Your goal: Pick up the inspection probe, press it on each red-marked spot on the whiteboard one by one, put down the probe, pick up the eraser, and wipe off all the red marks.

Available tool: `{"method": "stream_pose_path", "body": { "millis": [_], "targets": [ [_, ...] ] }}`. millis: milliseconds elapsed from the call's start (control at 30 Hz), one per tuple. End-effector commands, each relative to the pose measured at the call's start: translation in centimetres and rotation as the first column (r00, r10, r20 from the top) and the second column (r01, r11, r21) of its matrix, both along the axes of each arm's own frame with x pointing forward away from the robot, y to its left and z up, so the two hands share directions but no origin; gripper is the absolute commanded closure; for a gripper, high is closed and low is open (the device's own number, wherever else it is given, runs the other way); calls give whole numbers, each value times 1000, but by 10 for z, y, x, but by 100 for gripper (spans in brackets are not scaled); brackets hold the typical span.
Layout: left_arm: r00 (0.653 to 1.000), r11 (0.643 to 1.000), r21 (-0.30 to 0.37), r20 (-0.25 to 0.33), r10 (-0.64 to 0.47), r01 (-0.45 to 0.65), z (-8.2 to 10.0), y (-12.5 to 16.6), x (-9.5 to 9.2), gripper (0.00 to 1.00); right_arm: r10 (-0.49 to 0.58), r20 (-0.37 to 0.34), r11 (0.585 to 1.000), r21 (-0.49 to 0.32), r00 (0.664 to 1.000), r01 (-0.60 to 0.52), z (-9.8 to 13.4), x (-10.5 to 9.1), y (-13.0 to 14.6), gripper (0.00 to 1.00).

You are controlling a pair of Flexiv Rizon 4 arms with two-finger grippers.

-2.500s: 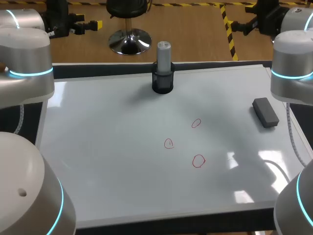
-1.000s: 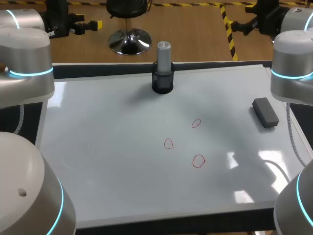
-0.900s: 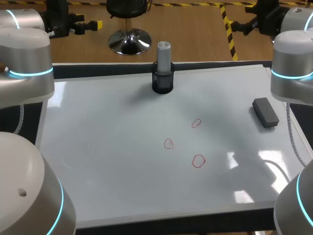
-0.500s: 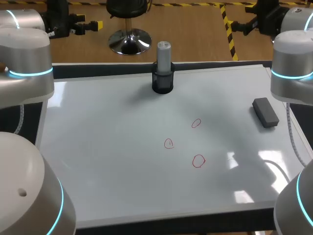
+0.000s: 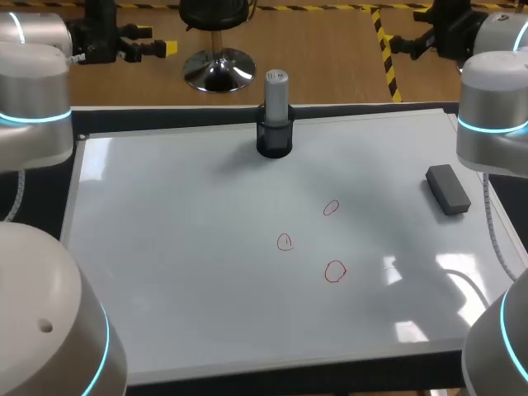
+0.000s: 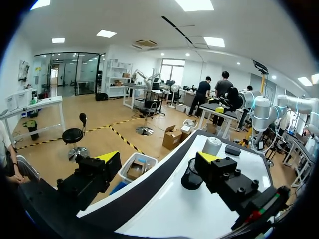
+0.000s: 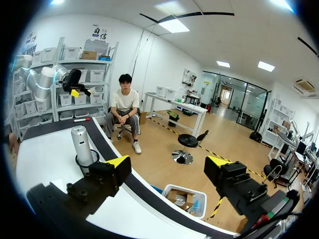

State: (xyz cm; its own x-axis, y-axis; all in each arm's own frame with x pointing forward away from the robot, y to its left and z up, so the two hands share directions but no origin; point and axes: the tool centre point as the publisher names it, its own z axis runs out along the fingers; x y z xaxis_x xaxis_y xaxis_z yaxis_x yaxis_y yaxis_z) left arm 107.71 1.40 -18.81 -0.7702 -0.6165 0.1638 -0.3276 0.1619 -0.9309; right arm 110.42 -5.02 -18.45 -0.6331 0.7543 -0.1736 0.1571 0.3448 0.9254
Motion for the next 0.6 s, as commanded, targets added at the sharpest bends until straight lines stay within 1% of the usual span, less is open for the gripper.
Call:
{"method": "stream_pose_path", "body": {
  "millis": [33,100,333,400,533,600],
  "targets": [
    [998,997,-35,9,-68,68,-2,0,0,0,0,0,1000,0,1000,0,0,0,0,0],
    [993,993,-40,22,-112,112,-2,-4,-4,0,0,0,1000,0,1000,0,0,0,0,0],
    [984,984,-27,45,-175,176,-2,-10,-16,0,0,0,1000,0,1000,0,0,0,0,0],
    [974,976,-24,59,-217,218,-1,-14,-21,0,0,0,1000,0,1000,0,0,0,0,0],
    [961,963,-19,64,-269,271,-1,-20,-29,0,0,0,1000,0,1000,0,0,0,0,0],
    [951,953,-4,72,-300,301,-3,-24,-32,0,0,0,1000,0,1000,0,0,0,0,0]
  ]
}}
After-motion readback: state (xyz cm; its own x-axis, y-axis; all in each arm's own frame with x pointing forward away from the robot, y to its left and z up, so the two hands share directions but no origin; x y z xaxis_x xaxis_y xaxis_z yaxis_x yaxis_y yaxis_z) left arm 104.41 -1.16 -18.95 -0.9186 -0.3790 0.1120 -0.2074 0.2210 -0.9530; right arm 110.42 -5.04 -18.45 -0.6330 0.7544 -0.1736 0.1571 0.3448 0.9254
